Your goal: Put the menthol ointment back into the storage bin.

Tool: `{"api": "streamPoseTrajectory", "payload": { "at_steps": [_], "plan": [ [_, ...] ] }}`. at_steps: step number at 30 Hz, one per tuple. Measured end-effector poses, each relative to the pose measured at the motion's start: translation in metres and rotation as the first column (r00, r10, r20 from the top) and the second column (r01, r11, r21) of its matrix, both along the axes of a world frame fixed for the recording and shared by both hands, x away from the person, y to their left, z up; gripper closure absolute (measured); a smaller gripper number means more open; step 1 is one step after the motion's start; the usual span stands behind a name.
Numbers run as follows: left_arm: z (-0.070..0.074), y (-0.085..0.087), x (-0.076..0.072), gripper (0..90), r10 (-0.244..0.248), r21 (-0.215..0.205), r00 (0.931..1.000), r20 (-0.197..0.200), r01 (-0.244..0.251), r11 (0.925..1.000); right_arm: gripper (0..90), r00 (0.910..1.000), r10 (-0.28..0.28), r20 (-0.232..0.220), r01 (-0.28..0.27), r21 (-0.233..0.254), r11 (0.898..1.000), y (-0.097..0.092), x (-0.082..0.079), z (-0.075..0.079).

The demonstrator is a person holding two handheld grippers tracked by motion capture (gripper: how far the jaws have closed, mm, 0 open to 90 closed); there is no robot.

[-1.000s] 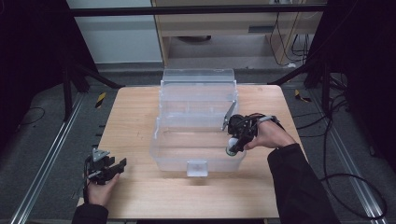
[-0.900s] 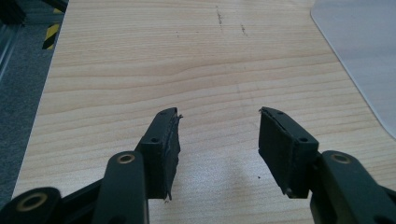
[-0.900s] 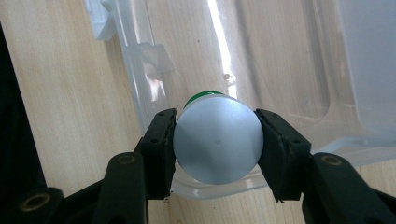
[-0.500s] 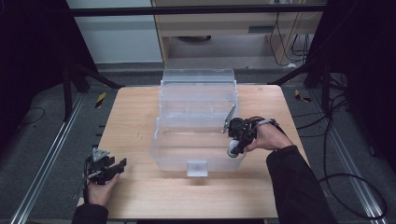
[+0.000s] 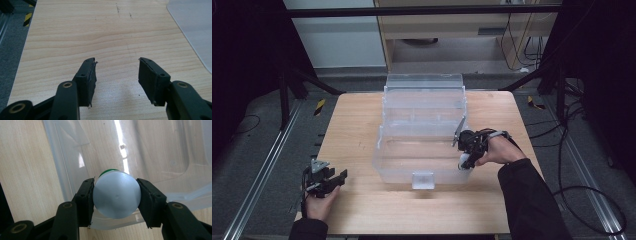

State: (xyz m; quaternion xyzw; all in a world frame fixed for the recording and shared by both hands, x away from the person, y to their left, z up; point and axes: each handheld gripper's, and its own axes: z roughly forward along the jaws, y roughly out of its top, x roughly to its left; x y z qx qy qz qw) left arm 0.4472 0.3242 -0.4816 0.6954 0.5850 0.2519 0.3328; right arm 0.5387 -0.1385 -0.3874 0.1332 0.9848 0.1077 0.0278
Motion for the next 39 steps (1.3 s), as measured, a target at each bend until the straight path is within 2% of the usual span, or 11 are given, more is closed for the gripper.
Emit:
{"api": "streamPoseTrajectory", "payload": {
  "at_steps": [7,24,39],
  "plan": [
    [0.000,0.000,0.000,47.5,-0.001,0.000,1.0000,0.000,0.001,1.0000,50.3,1.0000,-0.002,-0.007,0.002,0.010,1.000,-0.002,0.000,-0.004],
    [0.000,0.000,0.000,47.5,-0.001,0.001,1.0000,-0.002,0.001,1.0000,50.0,0.9998,-0.002,-0.017,0.002,-0.002,1.000,0.000,0.001,-0.016],
    [0.000,0.000,0.000,47.5,-0.003,0.003,1.0000,-0.003,0.003,1.0000,50.5,0.9998,-0.013,-0.016,0.013,-0.002,1.000,0.000,0.000,-0.015]
  ]
}}
